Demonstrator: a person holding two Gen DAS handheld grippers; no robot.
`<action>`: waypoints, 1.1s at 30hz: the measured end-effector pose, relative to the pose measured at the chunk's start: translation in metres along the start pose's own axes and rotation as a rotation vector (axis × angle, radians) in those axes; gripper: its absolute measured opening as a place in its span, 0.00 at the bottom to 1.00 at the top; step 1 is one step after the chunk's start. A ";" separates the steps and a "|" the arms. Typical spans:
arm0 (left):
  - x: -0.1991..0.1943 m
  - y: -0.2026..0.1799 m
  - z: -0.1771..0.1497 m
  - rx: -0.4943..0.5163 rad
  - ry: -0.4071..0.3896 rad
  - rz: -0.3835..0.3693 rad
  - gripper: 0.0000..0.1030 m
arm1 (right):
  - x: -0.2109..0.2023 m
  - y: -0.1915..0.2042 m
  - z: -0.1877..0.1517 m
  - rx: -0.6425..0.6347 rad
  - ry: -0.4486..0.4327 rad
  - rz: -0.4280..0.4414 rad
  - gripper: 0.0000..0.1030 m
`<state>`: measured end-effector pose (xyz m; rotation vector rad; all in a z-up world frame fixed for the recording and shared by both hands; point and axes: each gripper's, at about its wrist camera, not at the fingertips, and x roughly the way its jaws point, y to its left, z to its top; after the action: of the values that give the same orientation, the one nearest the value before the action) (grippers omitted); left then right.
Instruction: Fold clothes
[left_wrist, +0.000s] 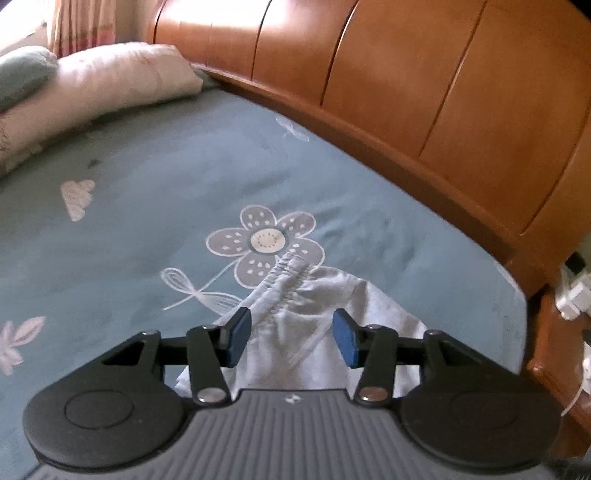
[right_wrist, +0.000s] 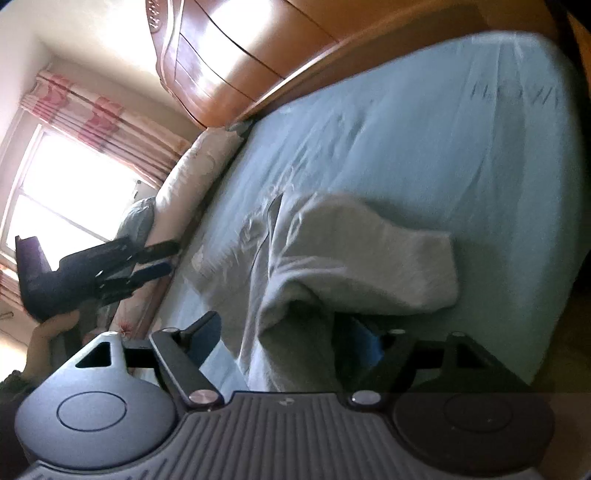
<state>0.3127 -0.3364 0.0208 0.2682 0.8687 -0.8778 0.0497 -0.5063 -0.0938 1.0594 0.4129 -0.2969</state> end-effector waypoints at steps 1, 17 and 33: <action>-0.011 -0.005 -0.005 0.024 0.000 0.005 0.53 | -0.008 0.003 0.003 -0.012 -0.004 -0.002 0.83; -0.100 -0.113 -0.119 0.356 0.015 -0.032 0.57 | -0.099 0.054 -0.006 -0.839 0.067 -0.217 0.72; -0.013 -0.130 -0.151 0.364 0.027 -0.127 0.62 | -0.030 0.017 0.040 -1.379 0.220 -0.478 0.66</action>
<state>0.1257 -0.3308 -0.0489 0.5460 0.7527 -1.1529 0.0376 -0.5328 -0.0494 -0.3789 0.8844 -0.2341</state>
